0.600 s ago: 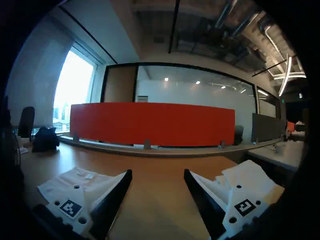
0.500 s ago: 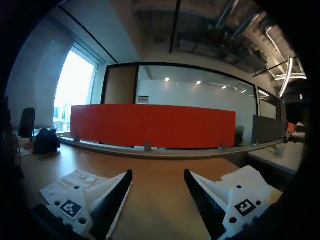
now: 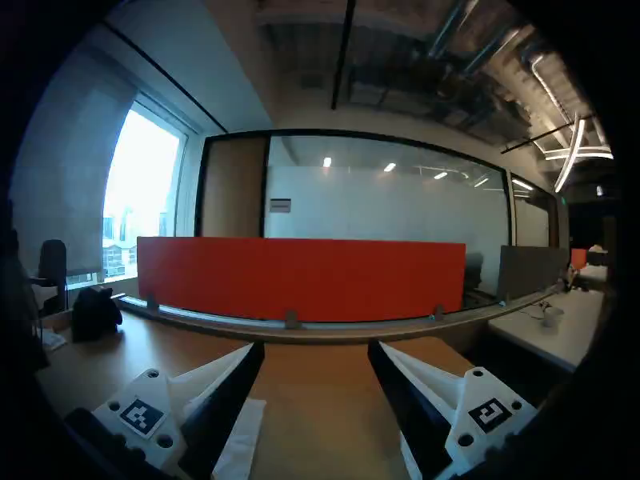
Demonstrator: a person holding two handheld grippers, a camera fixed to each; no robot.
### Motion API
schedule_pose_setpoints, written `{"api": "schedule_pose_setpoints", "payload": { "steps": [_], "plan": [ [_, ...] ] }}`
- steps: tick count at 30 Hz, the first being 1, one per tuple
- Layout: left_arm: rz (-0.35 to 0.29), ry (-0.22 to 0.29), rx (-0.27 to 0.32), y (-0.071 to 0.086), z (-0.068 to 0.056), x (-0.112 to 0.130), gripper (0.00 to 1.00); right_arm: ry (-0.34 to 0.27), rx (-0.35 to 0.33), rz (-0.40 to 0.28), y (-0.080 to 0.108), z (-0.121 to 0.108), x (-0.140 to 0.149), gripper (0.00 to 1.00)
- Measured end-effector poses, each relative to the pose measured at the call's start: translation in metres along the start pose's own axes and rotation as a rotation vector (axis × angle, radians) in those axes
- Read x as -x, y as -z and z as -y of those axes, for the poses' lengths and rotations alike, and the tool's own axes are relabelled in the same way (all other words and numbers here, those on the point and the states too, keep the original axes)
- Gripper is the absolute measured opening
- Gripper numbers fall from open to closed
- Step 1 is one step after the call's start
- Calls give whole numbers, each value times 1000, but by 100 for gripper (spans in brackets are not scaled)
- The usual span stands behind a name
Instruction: Fold towel
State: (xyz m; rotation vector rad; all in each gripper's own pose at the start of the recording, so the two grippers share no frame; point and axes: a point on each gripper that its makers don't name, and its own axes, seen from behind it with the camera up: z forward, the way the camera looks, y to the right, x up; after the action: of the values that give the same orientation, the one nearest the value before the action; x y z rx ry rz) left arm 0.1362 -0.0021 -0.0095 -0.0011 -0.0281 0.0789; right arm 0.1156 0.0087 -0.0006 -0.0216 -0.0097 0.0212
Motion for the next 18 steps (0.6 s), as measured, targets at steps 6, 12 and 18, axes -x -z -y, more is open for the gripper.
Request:
{"api": "schedule_pose_setpoints", "payload": {
  "steps": [6, 12, 18],
  "plan": [
    [21, -24, 29, 4, -2, -23, 96, 12, -22, 10, 0, 3, -27, 100],
    [56, -51, 76, 11, -9, -35, 96, 34, -64, 30, 3, 11, -43, 100],
    [110, -67, 158, 16, -27, -33, 96, 78, -152, 70, 10, 28, -46, 100]
  ]
}}
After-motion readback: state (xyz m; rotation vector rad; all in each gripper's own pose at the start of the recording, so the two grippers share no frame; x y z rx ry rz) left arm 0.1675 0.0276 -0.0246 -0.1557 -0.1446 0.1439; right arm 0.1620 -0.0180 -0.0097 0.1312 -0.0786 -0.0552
